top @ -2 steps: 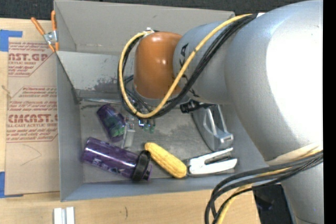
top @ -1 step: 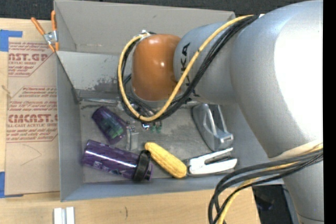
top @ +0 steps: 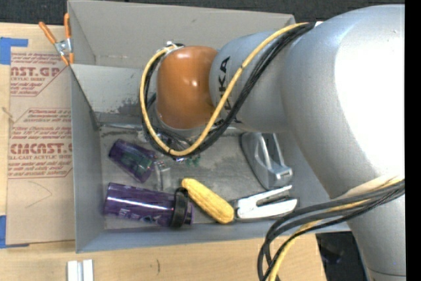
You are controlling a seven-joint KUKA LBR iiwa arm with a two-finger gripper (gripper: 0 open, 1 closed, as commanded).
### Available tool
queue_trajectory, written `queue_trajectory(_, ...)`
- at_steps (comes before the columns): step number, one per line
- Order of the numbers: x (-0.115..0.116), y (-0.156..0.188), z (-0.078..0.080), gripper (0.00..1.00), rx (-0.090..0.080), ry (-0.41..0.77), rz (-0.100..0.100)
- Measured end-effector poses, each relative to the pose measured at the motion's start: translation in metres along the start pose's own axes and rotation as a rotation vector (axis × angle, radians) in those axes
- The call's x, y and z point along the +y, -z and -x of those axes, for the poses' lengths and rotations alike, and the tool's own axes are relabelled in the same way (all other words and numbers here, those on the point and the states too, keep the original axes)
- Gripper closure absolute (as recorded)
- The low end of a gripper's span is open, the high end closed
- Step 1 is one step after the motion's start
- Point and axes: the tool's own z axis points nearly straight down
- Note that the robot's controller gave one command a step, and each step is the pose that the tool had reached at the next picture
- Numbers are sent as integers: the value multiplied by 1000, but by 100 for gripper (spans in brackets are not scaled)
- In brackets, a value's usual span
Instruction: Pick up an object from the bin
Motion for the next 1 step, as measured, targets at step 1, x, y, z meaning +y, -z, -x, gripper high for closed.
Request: queue_trajectory(1, 9, -9, 1, 0, 5, -176, 2)
